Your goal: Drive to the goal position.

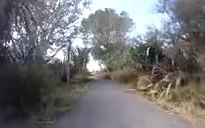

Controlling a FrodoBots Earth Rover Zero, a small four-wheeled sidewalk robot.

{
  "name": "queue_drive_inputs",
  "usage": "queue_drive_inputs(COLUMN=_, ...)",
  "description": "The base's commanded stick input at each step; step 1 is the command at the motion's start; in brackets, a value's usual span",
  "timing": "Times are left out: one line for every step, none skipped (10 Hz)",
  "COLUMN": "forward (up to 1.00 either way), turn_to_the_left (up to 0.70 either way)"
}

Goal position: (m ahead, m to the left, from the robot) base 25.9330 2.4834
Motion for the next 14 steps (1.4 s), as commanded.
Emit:
queue_drive_inputs(forward=0.85, turn_to_the_left=0.0)
queue_drive_inputs(forward=0.85, turn_to_the_left=0.0)
queue_drive_inputs(forward=0.85, turn_to_the_left=0.0)
queue_drive_inputs(forward=0.85, turn_to_the_left=0.0)
queue_drive_inputs(forward=0.85, turn_to_the_left=0.0)
queue_drive_inputs(forward=0.85, turn_to_the_left=0.0)
queue_drive_inputs(forward=0.85, turn_to_the_left=0.0)
queue_drive_inputs(forward=0.85, turn_to_the_left=0.0)
queue_drive_inputs(forward=0.85, turn_to_the_left=0.0)
queue_drive_inputs(forward=0.85, turn_to_the_left=0.0)
queue_drive_inputs(forward=0.85, turn_to_the_left=0.0)
queue_drive_inputs(forward=0.85, turn_to_the_left=0.0)
queue_drive_inputs(forward=0.85, turn_to_the_left=0.0)
queue_drive_inputs(forward=0.85, turn_to_the_left=0.0)
